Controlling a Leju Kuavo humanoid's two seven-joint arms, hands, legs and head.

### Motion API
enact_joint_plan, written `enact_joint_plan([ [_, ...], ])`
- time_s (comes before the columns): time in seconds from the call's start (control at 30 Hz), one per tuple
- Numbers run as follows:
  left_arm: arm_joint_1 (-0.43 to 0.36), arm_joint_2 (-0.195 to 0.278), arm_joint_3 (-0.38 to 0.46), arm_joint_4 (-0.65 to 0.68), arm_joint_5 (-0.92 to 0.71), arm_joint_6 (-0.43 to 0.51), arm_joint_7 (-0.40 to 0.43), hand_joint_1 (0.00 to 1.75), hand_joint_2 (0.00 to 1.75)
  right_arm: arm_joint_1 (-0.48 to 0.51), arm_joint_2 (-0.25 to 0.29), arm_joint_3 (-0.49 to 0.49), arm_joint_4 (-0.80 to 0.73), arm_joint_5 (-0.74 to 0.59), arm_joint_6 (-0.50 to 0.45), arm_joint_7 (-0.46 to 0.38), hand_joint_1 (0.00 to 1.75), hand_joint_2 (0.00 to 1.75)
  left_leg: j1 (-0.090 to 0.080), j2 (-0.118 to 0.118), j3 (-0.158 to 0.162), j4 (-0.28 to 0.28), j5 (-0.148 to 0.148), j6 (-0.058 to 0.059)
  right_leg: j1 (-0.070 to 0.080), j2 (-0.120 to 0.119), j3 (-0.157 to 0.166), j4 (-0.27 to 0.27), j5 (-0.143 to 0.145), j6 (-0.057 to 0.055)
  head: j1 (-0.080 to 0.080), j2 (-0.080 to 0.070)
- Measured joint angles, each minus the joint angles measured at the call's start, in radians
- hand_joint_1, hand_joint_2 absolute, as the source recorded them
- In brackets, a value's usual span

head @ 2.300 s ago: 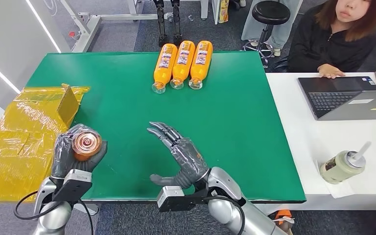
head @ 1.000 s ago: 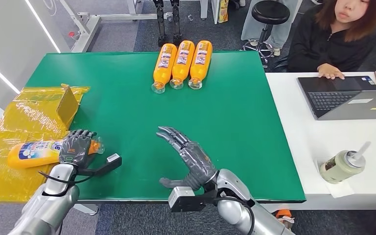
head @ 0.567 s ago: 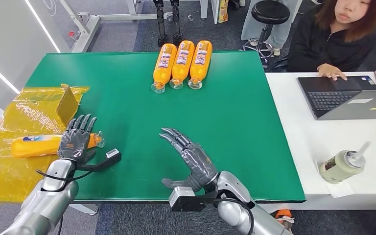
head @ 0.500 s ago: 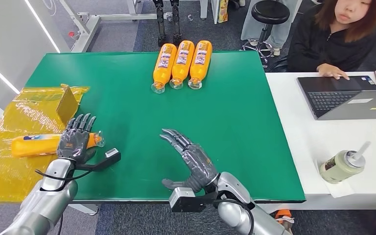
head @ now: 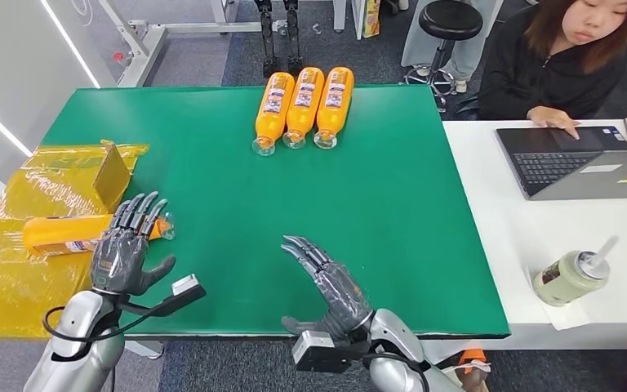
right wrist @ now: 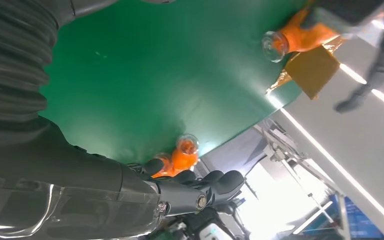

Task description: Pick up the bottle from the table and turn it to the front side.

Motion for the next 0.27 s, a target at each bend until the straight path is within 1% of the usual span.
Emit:
enact_joint_plan([
  [0.13, 0.067, -0.026, -0.006, -0.148, 0.147, 0.005, -0.097, 0.0, 1.75, 0.043, -0.008, -0.018, -0.014, -0.034, -0.008, -0.019, 0.0, 1.75, 0.0, 0.0, 0.0, 0.0, 0.0, 0.001, 0.0, 0.0, 0.0, 0.0, 0.0, 0.0, 0.0, 0.0],
  [0.27, 0.088, -0.052, -0.031, -0.225, 0.265, 0.021, -0.187, 0.0, 1.75, 0.068, -0.006, -0.033, -0.026, -0.049, -0.043, -0.038, 0.0, 1.75, 0.0, -0.001, 0.0, 0.0, 0.0, 0.001, 0.0, -0.001, 0.001, 0.0, 0.0, 0.0, 0.0, 0.0],
])
